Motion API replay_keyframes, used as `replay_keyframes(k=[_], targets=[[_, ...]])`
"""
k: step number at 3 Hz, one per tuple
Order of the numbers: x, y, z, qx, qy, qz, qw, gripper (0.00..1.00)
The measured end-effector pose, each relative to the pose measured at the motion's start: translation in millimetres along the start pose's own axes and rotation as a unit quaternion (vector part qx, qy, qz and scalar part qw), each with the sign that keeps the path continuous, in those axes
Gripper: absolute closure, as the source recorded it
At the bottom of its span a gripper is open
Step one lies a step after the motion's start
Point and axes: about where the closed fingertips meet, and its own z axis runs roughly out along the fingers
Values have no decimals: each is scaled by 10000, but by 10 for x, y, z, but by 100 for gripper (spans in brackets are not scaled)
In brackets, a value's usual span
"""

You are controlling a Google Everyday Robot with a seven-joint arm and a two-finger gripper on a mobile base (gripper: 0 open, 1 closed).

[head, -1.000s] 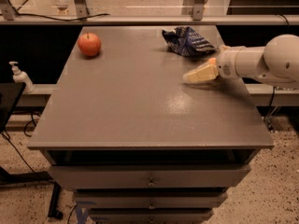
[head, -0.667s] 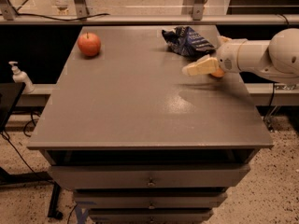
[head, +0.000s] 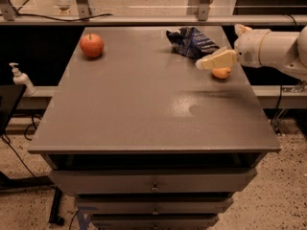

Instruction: Move orange near blue chip bag

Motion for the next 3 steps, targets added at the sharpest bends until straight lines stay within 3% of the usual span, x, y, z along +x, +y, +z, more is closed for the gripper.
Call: replay_keyframes(k=[2,3], targets=[[-38,-162,-632,85,-51,-152,9998,0],[49,-291,-1141,106,-97,-205,9997,0]])
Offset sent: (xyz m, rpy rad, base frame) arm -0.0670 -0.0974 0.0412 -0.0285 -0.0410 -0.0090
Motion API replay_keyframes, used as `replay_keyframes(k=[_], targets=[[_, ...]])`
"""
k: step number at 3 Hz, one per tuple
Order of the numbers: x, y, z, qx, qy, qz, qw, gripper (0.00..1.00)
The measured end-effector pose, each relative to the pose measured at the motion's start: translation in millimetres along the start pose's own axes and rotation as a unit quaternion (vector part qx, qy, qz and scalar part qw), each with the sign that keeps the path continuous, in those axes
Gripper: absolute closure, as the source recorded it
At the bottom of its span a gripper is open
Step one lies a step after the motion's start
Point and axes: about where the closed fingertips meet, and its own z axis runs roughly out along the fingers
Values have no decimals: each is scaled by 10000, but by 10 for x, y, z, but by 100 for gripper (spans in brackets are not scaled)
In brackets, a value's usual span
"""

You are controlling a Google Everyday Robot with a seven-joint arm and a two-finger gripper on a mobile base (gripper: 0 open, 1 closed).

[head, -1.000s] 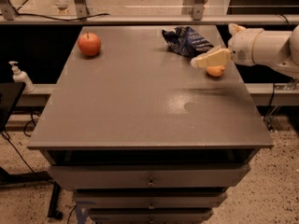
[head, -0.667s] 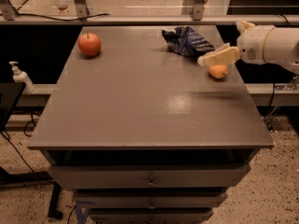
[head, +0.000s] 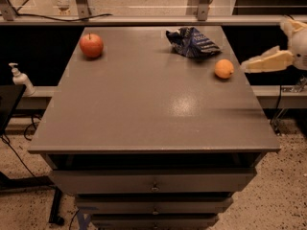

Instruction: Move orange near blue chip bag

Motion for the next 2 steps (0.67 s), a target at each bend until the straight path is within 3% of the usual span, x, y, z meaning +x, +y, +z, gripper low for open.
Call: replay_keyframes(k=[1,2], targets=[[127,-111,-563,95,25,17,10000,0],[142,-105,-621,84,35,23,10000,0]])
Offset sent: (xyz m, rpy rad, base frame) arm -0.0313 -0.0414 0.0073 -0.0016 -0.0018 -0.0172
